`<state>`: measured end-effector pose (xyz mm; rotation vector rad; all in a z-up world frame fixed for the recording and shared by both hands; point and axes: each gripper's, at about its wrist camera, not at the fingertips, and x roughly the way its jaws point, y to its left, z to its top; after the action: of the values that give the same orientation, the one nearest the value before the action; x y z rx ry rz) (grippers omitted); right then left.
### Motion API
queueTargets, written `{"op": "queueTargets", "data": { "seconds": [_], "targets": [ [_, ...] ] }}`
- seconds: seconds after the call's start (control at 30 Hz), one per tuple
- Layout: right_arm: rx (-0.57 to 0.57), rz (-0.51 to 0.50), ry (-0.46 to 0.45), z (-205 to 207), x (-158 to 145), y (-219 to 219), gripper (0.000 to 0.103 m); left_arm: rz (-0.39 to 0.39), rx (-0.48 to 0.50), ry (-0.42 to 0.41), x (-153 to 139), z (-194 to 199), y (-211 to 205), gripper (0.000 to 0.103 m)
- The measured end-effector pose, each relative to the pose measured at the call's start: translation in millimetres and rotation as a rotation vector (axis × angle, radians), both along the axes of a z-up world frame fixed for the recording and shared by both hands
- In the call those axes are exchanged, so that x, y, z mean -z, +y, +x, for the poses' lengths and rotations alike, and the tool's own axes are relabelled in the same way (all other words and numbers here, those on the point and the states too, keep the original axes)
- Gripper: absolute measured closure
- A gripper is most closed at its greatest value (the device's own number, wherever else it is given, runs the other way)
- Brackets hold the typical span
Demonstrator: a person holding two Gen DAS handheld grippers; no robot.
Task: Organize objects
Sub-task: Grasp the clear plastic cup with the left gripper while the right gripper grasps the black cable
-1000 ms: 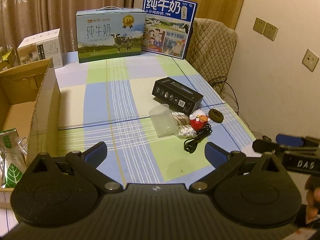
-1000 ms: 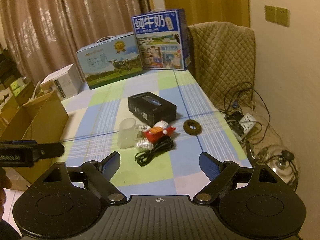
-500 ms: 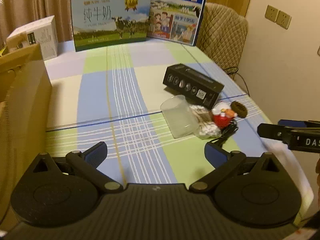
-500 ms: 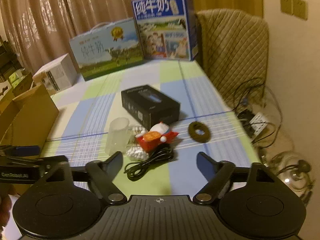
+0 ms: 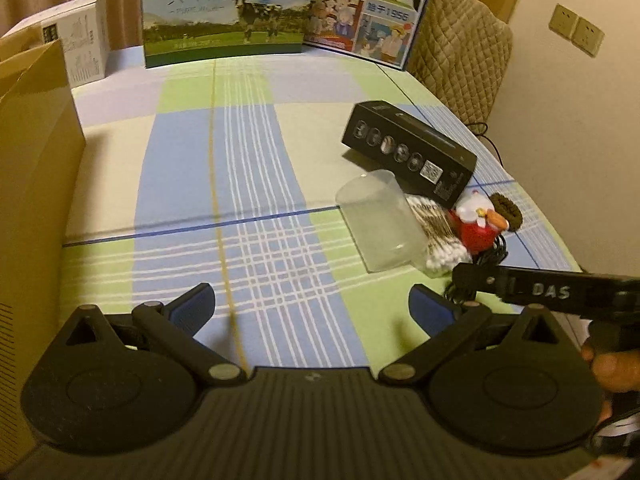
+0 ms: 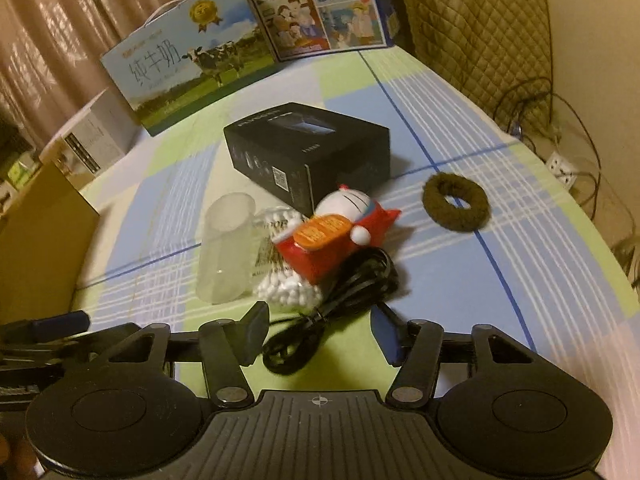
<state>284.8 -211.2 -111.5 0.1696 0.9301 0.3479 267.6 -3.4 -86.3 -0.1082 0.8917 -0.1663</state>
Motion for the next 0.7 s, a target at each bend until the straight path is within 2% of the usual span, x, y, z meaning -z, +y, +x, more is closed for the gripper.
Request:
{"op": "queueTargets", "data": {
  "seconds": [0.13,0.33,0.47,0.57,0.7],
  "targets": [
    [-0.035,0.009,-0.001,3.0,1.0,8.8,0.088,-0.004,-0.013,0.001,-1.5,0.5,5.6,0.002],
    [-0.178,0.021,0.021,-6.3,0.3,24.8,0.090,-0.009,-0.024,0.002,-2.3,1.0,11.6,0.002],
    [-0.162,-0.009,-0.001,-10.7,-8.0,20.8,0.092,-0.005,-0.010,-0.001,0.7,5.3,7.6,0.002],
    [-0.142,-0.041,-0.007,-12.0,-9.6,16.1,0.093,0.008,0.012,-0.018,2.8,12.8,2.9,0.009],
    [-0.126,-0.064,-0.003,-10.3,-6.6,11.7,0.092,0.024,0.045,-0.028,6.3,26.7,-4.1,0.011]
  ]
}}
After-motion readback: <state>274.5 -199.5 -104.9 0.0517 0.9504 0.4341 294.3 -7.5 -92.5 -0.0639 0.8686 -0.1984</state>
